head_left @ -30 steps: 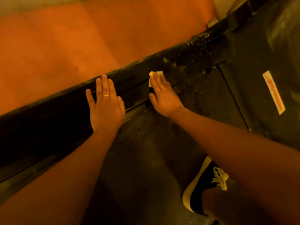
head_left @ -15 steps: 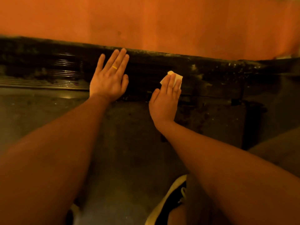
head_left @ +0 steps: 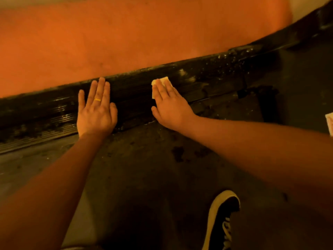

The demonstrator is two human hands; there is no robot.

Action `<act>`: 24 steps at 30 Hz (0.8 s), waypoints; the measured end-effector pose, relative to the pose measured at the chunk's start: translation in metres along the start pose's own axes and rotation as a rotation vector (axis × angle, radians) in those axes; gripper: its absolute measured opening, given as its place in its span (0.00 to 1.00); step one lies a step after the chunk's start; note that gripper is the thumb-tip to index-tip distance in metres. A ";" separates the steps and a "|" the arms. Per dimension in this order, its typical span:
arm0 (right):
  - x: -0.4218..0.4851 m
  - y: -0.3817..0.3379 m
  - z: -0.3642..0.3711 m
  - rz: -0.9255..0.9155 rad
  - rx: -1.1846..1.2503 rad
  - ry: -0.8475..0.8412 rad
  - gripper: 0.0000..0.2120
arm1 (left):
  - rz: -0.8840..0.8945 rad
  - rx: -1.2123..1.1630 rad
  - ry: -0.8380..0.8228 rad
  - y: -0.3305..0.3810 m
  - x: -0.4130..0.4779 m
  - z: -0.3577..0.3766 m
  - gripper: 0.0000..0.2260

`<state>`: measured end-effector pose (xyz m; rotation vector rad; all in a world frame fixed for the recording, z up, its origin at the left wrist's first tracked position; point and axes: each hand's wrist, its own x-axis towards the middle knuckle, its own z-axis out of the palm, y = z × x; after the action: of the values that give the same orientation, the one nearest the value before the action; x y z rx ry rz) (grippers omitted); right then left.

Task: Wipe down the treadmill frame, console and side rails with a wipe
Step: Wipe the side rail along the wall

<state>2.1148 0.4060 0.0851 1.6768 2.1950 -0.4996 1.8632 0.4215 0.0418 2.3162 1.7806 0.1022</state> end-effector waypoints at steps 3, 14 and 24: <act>-0.002 0.019 -0.018 -0.115 -0.008 -0.106 0.32 | -0.003 0.002 -0.010 0.001 0.001 0.000 0.28; -0.004 0.038 0.015 -0.273 0.015 0.085 0.39 | 0.010 0.032 -0.016 0.001 0.001 0.000 0.28; -0.031 0.038 0.059 -0.185 0.075 0.364 0.32 | -0.112 0.083 -0.026 0.030 0.008 0.003 0.27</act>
<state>2.1622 0.3611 0.0446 1.7235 2.6379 -0.3469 1.8942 0.4213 0.0447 2.2555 1.9316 -0.0199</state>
